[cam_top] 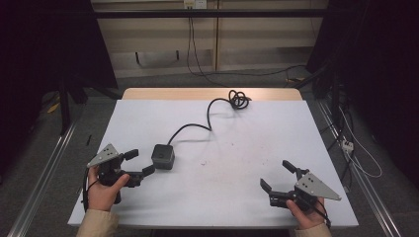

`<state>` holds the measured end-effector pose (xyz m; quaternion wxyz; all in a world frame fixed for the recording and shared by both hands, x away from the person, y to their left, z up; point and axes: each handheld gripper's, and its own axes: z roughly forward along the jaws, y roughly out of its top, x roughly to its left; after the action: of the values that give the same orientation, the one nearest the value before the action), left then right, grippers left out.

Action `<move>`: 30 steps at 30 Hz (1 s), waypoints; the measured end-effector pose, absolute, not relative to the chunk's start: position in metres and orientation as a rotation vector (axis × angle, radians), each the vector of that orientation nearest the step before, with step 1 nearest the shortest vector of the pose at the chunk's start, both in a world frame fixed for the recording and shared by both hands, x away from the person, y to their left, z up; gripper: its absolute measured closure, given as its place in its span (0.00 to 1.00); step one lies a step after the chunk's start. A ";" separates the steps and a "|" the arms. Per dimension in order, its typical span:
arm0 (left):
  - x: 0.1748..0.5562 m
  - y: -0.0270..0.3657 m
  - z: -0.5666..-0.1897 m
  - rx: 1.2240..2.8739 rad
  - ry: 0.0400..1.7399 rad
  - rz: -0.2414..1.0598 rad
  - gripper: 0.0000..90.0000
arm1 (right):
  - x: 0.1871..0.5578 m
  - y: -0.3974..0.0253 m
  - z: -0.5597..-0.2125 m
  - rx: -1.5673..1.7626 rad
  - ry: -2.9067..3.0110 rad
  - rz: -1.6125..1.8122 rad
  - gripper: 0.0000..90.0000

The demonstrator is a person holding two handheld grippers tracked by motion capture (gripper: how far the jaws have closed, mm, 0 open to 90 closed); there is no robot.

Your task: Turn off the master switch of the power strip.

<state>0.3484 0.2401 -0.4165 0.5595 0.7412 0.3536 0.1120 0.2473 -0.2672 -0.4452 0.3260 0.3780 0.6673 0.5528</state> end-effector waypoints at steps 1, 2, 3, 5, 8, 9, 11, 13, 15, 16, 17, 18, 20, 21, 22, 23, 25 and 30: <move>0.348 0.241 -0.417 1.756 0.833 0.267 0.05 | 0.247 -0.267 -0.445 0.991 1.748 1.449 0.05; 0.348 0.242 -0.418 1.754 0.835 0.265 0.05 | 0.247 -0.267 -0.445 0.990 1.749 1.449 0.05; 0.348 0.242 -0.418 1.753 0.833 0.267 0.05 | 0.247 -0.268 -0.445 0.990 1.749 1.448 0.05; 0.348 0.242 -0.419 1.744 0.844 0.270 0.05 | 0.247 -0.268 -0.445 0.991 1.749 1.450 0.05; 0.347 0.242 -0.421 1.754 0.842 0.277 0.05 | 0.247 -0.268 -0.445 0.992 1.750 1.449 0.05; 0.347 0.242 -0.422 1.749 0.843 0.278 0.05 | 0.247 -0.267 -0.445 0.992 1.750 1.448 0.05; 0.347 0.242 -0.422 1.743 0.842 0.276 0.05 | 0.247 -0.267 -0.445 0.992 1.752 1.451 0.05; 0.346 0.243 -0.422 1.748 0.839 0.285 0.05 | 0.247 -0.267 -0.445 0.992 1.751 1.451 0.05; 0.346 0.244 -0.423 1.745 0.840 0.287 0.05 | 0.247 -0.268 -0.445 0.994 1.750 1.451 0.05; 0.345 0.245 -0.424 1.744 0.842 0.291 0.05 | 0.247 -0.268 -0.445 0.994 1.750 1.450 0.05; 0.345 0.246 -0.424 1.744 0.843 0.292 0.05 | 0.247 -0.268 -0.445 0.996 1.750 1.450 0.05; 0.344 0.246 -0.425 1.741 0.846 0.292 0.05 | 0.247 -0.268 -0.445 0.996 1.750 1.451 0.05; 0.344 0.246 -0.426 1.749 0.844 0.298 0.05 | 0.247 -0.268 -0.445 0.995 1.750 1.451 0.05; 0.343 0.246 -0.426 1.748 0.844 0.296 0.05 | 0.247 -0.268 -0.445 0.996 1.750 1.451 0.05; 0.343 0.246 -0.427 1.743 0.847 0.295 0.05 | 0.247 -0.268 -0.446 0.996 1.751 1.450 0.05; 0.343 0.247 -0.427 1.746 0.846 0.297 0.05 | 0.247 -0.268 -0.446 0.995 1.751 1.451 0.05; 0.343 0.247 -0.428 1.753 0.845 0.294 0.05 | 0.247 -0.268 -0.446 0.996 1.751 1.450 0.05; 0.342 0.248 -0.430 1.747 0.849 0.297 0.05 | 0.247 -0.268 -0.446 0.997 1.752 1.451 0.05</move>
<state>0.3417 0.2484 -0.4297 0.5549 0.7397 0.3594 0.1255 0.2471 -0.2676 -0.4456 0.3232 0.3798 0.6676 0.5528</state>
